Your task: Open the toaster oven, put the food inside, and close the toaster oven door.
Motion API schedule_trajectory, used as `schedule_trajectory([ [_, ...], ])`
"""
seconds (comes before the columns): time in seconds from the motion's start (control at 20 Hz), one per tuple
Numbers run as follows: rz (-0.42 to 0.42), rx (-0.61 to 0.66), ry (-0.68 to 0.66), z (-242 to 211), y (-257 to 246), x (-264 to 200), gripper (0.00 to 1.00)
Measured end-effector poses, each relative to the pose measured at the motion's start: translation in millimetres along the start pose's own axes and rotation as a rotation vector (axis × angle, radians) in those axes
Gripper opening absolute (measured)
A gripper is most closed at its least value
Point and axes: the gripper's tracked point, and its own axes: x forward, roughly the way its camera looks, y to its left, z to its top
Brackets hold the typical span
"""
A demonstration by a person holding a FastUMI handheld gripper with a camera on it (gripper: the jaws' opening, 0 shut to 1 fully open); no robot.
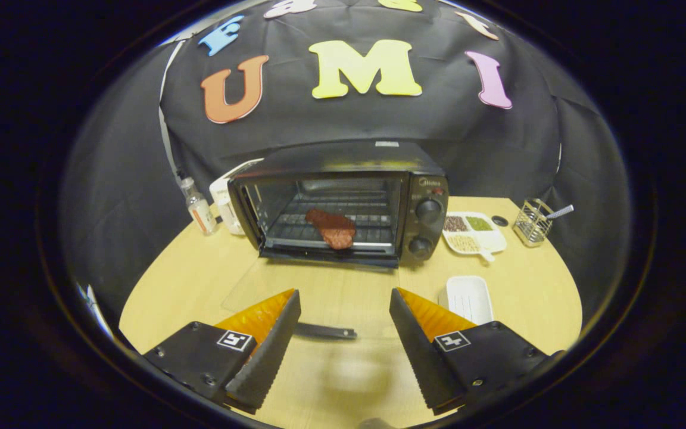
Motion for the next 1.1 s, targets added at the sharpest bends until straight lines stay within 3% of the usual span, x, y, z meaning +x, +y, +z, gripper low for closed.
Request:
schedule_trajectory([
  [0.5, 0.046, -0.022, 0.143, -99, 29, 12, 0.96],
  [1.1, 0.039, -0.038, 0.190, -109, 39, 65, 0.96],
])
